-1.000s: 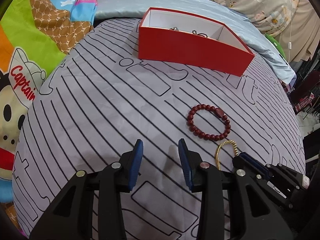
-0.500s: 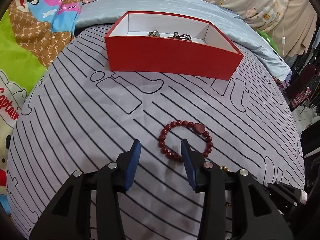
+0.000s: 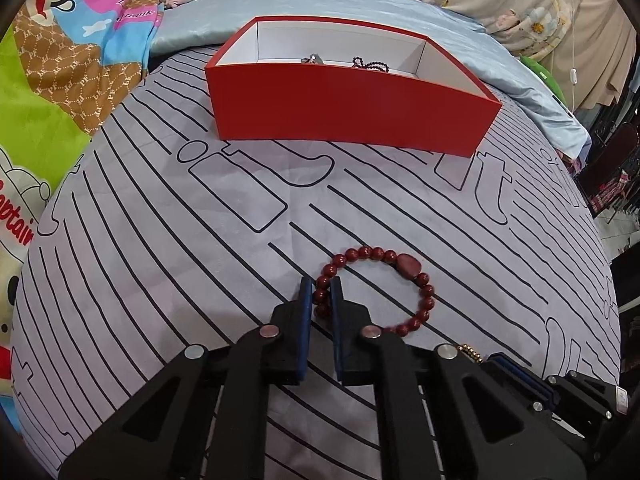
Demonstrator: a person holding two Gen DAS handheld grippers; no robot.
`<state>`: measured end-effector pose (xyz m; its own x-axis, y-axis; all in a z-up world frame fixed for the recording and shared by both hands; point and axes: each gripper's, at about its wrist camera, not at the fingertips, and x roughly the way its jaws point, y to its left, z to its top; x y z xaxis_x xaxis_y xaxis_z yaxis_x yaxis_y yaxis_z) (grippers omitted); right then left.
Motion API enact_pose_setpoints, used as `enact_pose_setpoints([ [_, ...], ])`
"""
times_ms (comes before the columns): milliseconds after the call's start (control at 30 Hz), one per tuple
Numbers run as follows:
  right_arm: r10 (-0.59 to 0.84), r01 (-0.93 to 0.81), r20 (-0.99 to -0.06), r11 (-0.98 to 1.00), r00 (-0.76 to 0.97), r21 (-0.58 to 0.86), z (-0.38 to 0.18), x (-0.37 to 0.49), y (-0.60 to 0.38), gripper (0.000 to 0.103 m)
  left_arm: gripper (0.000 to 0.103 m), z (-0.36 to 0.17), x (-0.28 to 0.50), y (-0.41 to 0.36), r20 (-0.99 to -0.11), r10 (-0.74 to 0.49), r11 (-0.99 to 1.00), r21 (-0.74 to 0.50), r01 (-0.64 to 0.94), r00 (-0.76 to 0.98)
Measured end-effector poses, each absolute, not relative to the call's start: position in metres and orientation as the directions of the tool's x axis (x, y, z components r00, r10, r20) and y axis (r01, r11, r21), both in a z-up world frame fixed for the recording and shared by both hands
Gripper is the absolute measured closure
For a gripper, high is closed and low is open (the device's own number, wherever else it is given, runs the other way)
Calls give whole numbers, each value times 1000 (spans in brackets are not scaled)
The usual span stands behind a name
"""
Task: Organize jewelry
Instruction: 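Grasp the red bead bracelet with the left gripper while the right grasps the gold bead chain, then lower both items into the red box and open both grippers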
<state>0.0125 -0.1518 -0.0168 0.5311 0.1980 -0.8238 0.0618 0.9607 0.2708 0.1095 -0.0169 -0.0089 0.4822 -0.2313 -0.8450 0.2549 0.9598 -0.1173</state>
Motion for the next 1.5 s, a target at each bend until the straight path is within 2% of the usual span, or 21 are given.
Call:
enact_pose_setpoints([
  [833,217,-1,-749,961,626,278,49,22,-150,101,96,36,74,2,-821,-275,954,-168,249,500],
  [1500,223,-39,-688,961,691,272,88,57,-148,101,96,82,89,-10,-772,-309,941,-162,297,556],
])
